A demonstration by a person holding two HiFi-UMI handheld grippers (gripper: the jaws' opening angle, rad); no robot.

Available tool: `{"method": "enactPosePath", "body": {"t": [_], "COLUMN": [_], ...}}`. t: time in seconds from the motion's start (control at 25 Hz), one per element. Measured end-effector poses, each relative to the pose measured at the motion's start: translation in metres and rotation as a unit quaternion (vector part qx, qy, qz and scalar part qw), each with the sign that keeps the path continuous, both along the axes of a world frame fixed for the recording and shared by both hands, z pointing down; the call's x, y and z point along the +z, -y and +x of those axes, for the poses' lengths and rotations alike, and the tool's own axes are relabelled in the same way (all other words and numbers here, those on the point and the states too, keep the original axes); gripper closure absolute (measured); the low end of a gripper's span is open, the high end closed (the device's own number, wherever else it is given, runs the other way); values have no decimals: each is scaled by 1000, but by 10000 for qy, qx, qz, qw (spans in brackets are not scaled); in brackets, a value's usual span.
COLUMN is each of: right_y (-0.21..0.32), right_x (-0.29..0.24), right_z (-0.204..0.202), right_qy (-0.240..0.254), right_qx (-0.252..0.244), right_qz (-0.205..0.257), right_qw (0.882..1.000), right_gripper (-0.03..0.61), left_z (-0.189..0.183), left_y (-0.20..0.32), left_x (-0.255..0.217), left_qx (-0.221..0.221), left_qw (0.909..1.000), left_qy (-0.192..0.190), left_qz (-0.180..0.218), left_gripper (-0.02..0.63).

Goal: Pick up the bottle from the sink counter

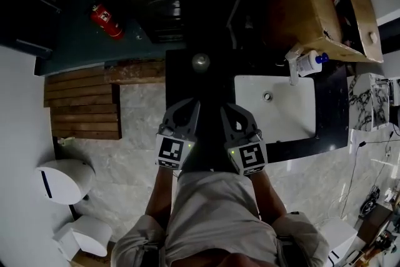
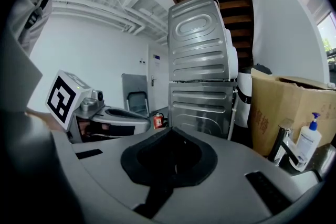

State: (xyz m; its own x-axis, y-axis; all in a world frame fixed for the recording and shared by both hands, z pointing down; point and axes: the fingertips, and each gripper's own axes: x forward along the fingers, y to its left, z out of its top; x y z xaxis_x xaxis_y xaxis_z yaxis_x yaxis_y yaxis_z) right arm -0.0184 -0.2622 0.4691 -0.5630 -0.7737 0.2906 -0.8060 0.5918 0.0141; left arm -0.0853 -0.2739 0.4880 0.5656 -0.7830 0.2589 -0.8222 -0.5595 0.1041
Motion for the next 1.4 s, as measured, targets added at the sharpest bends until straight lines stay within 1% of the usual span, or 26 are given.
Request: {"method": "enactPosePath", "body": {"t": [0.24, 0.48, 0.92, 1.12, 1.4], "right_y": [13, 21, 40, 48, 53], "right_x": [20, 33, 55, 68, 86], "right_z": [-4, -7, -10, -9, -15], "right_qy": [43, 131, 184, 174, 137], "right_qx": [-187, -347, -351, -336, -420], "right_qz": [-210, -317, -427, -543, -642], "right_qw": [9996, 9988, 9983, 9978, 9970], "right_gripper": [581, 581, 581, 581, 581], "left_z": [-2, -3, -2, 0, 1], "left_y": [12, 20, 35, 48, 62], "left_x": [15, 31, 58, 72, 91], "left_qx": [-58, -160, -148, -140, -132], "left_qw": [9998, 9994, 9989, 9979, 9970], "left_qy": [170, 269, 364, 532, 588], "left_qz": [-12, -117, -265, -331, -482], "left_gripper": [606, 607, 606, 606, 606]}}
